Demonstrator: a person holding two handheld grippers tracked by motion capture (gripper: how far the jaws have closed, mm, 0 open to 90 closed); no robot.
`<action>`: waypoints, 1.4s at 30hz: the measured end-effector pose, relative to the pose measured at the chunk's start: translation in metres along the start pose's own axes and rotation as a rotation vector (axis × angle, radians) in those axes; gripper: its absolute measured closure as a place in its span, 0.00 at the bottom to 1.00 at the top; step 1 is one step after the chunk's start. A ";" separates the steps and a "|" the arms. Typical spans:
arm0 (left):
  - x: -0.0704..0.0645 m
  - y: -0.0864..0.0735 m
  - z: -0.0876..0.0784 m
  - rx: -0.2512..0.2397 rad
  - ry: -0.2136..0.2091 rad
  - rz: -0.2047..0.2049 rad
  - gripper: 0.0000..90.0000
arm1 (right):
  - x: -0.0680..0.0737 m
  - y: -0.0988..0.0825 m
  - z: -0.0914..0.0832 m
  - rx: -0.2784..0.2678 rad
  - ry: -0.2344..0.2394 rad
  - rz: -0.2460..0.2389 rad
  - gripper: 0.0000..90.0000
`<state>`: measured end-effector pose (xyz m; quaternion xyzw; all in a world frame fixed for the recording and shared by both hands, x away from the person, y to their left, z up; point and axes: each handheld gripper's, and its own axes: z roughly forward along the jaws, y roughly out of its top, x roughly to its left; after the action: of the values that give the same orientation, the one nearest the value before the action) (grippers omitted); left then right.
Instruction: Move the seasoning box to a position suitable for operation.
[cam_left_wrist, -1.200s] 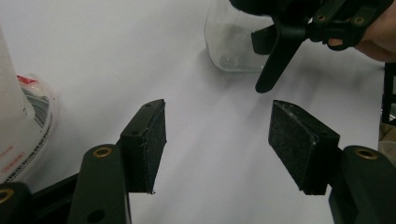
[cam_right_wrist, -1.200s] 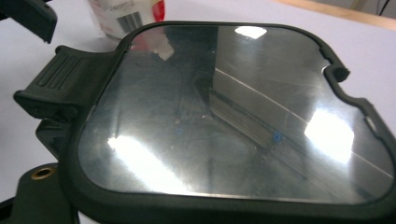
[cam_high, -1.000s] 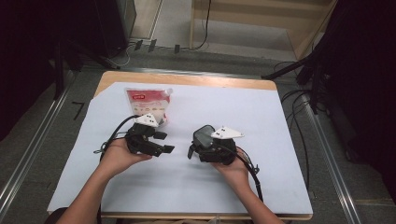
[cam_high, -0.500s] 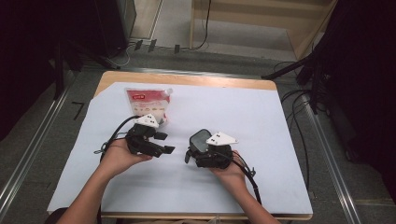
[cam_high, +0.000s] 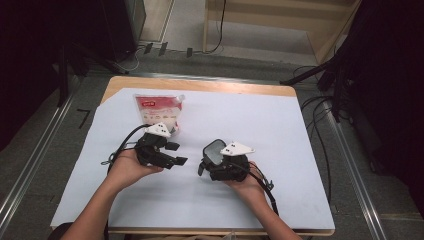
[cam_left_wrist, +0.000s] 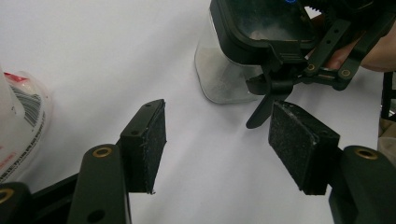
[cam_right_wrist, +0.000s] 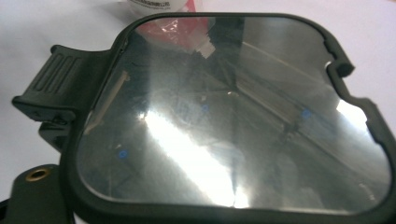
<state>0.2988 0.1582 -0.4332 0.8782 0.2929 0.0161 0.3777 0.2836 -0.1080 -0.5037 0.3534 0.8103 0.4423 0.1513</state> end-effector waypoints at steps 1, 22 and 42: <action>0.000 0.000 0.000 0.000 0.000 0.000 0.42 | -0.001 0.000 0.000 0.001 0.008 0.005 0.15; -0.001 0.008 -0.004 -0.011 0.003 0.006 0.43 | -0.010 -0.003 -0.042 0.064 0.081 0.037 0.16; 0.001 0.012 0.015 0.010 -0.010 0.020 0.91 | -0.031 -0.005 -0.075 0.034 0.068 0.073 0.50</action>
<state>0.3092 0.1421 -0.4360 0.8830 0.2822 0.0140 0.3747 0.2615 -0.1773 -0.4674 0.3699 0.8090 0.4455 0.1015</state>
